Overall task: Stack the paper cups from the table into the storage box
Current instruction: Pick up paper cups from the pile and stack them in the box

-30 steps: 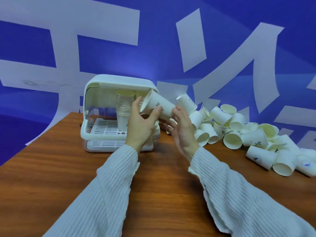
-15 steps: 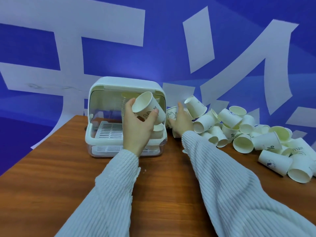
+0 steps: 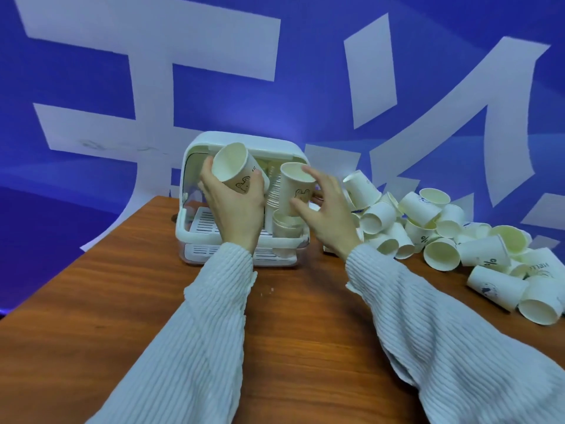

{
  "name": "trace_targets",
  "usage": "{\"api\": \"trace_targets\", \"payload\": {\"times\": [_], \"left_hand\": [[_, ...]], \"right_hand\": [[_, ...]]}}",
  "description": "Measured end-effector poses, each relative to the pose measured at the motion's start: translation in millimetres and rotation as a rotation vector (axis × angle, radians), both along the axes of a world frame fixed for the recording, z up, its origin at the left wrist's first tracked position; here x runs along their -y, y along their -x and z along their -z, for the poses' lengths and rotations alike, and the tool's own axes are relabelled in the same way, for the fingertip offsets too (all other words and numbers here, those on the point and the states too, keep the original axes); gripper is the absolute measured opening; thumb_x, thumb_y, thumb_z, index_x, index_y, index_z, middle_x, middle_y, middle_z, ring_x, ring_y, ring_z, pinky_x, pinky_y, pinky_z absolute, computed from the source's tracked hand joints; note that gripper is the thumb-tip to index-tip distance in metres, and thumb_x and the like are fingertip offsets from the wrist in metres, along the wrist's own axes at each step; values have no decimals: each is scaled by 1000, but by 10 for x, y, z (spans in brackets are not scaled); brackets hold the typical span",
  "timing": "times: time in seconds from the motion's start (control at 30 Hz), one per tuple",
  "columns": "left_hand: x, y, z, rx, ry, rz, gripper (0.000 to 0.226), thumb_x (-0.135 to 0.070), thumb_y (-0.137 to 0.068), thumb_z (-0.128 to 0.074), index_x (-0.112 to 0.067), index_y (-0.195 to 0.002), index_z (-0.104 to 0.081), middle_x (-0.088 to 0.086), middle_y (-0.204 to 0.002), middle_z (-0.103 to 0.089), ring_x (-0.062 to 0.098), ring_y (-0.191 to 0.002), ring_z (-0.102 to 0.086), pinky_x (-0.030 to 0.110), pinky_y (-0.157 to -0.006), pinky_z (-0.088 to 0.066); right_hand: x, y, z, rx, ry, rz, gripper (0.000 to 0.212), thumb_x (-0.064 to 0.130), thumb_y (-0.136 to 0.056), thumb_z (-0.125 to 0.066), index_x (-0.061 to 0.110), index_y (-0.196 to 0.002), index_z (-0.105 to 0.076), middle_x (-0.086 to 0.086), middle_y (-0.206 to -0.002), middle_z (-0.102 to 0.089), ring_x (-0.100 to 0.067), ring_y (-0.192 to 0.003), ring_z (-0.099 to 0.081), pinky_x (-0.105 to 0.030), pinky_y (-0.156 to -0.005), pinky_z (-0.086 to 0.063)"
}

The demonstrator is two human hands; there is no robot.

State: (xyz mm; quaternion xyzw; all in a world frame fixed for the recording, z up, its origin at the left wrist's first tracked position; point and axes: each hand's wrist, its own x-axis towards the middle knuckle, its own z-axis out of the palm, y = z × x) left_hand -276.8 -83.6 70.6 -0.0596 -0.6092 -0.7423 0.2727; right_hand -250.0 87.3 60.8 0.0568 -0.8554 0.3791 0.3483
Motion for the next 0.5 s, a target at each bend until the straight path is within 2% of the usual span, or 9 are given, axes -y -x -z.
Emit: {"api": "trace_targets", "payload": {"times": [0.07, 0.1, 0.2, 0.27, 0.3, 0.4, 0.47, 0.5], "left_hand": [[-7, -7, -5, -18, 5, 2, 82, -34, -84, -77, -23, -150, -30, -2, -139, -42, 16, -125, -47, 24, -101, -46], [-15, -22, -11, -15, 8, 7, 82, -33, -85, -77, -22, -151, -30, -2, -140, -42, 17, -126, -47, 28, -102, -47], [-39, -47, -1, -3, 15, 25, 81, -31, -87, -77, -22, -152, -29, -1, -144, -42, 16, -128, -45, 29, -102, -45], [-48, -31, 15, -2, 25, 46, 81, -32, -87, -77, -23, -151, -29, -2, -142, -45, 16, -127, -47, 31, -103, -46], [-49, -16, 26, 8, 37, 63, 81, -32, -86, -77, -24, -151, -29, -4, -139, -47, 16, -126, -48, 33, -103, -46], [-56, 48, 87, 39, 105, 121, 79, -33, -86, -77, -26, -150, -31, -7, -134, -51, 16, -123, -52, 38, -103, -49], [-68, 62, 128, 31, 165, 144, 80, -33, -86, -78, -26, -151, -32, -5, -139, -51, 15, -126, -50, 36, -103, -48], [-77, 61, 144, 23, 201, 144, 80, -33, -86, -78, -25, -152, -33, -3, -142, -48, 14, -129, -47, 33, -102, -45]], "right_hand": [[41, 71, 72, 61, -78, 63, 60, 30, -87, -72, 38, -144, -52, -1, -131, -48, -16, -116, -59, -41, -107, -50], [52, 87, 88, 98, -132, 91, 59, 30, -88, -72, 37, -143, -52, -2, -131, -47, -18, -116, -58, -42, -106, -49], [41, 83, 117, 253, -284, 136, 53, 32, -92, -67, 35, -142, -53, -3, -130, -46, -20, -116, -56, -39, -104, -46], [28, 68, 149, 346, -334, 144, 47, 43, -94, -60, 34, -139, -57, -1, -132, -46, -21, -121, -55, -38, -106, -45], [22, 61, 172, 377, -381, 157, 48, 52, -93, -56, 33, -136, -60, -1, -136, -47, -21, -126, -53, -38, -107, -44], [26, 47, 229, 450, -554, 173, 68, 76, -84, -36, 28, -120, -69, 0, -145, -50, -24, -130, -47, -43, -109, -42], [13, 36, 211, 524, -534, 143, 68, 78, -85, -37, 26, -115, -69, 0, -131, -59, -25, -121, -53, -45, -103, -46], [0, 33, 196, 545, -511, 121, 65, 77, -88, -41, 26, -121, -67, 0, -124, -63, -25, -117, -57, -45, -101, -48]]}}
